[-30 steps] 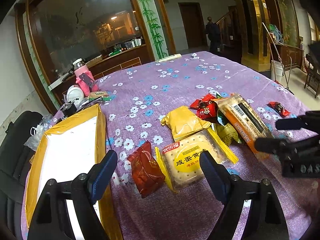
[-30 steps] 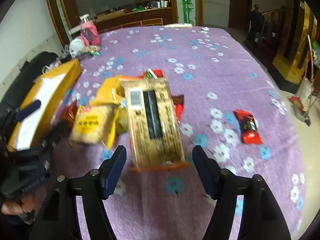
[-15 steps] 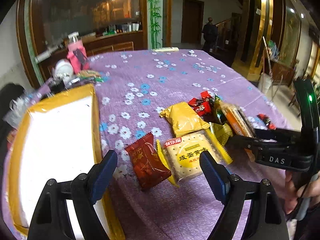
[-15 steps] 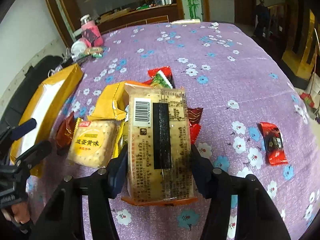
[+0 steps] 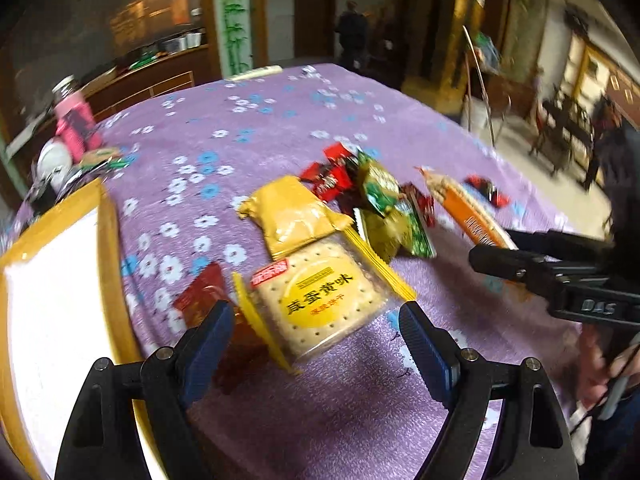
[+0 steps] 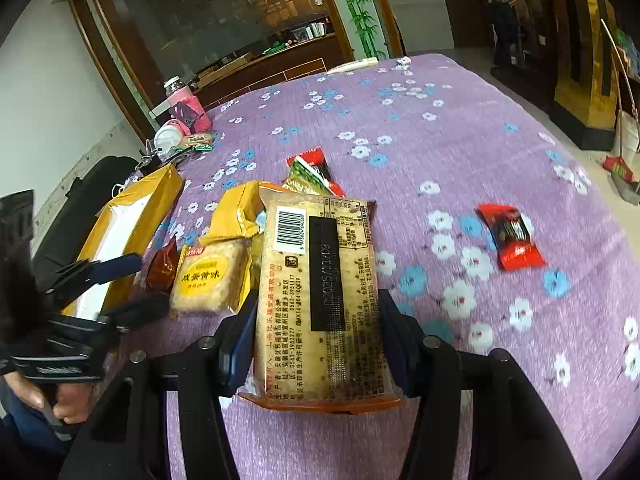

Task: Organize snacks
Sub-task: 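Grasp the yellow salted-egg-yolk biscuit pack with the left tool while right lifts its pack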

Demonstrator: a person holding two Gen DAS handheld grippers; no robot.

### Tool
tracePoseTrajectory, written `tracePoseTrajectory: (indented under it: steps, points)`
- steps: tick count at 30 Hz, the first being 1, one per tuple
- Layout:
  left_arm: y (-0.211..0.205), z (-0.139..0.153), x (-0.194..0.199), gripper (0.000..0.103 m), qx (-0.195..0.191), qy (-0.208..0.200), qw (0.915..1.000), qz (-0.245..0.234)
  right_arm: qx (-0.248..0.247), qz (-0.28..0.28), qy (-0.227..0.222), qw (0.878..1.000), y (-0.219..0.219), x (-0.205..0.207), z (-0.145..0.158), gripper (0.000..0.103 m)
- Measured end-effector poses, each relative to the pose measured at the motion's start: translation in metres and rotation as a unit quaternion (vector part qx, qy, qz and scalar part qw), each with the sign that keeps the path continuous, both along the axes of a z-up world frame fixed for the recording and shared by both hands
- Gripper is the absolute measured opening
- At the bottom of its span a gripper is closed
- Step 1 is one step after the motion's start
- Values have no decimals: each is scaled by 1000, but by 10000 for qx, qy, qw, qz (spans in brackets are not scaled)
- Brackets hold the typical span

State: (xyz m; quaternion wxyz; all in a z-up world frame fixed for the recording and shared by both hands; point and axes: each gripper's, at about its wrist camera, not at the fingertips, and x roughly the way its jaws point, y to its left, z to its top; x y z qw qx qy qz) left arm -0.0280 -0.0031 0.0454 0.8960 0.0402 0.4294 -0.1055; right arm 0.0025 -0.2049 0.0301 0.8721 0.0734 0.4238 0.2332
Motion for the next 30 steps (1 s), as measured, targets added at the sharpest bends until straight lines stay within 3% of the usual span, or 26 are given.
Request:
tracePoseTrajectory:
  steps: [6, 11, 14, 19, 23, 26, 30]
  points:
    - [-6, -9, 19, 90, 586, -163, 9981, 132, -4, -20, 106, 9999, -5, -8, -9, 54]
    - [3, -17, 37, 90, 216, 103, 9997, 97, -243, -62, 190, 9995, -4, -14, -15, 54]
    - [-1, -21, 37, 93, -42, 359, 9992, -187, -424, -84, 207, 9989, -1, -15, -18, 55]
    - [-23, -24, 14, 95, 308, 485, 9952, -794, -555, -93, 161, 9983, 1, -17, -15, 56]
    - [-38, -18, -8, 96, 253, 496, 9889, -1376, -601, -145, 160, 9980, -3, -18, -15, 58]
    - [-41, -17, -6, 96, 550, 285, 9918, -1116, -629, -176, 170, 9977, -6, -19, -15, 60]
    - [-35, -27, 20, 96, 506, 445, 9948, -764, -735, -156, 147, 9971, -5, -22, -14, 63]
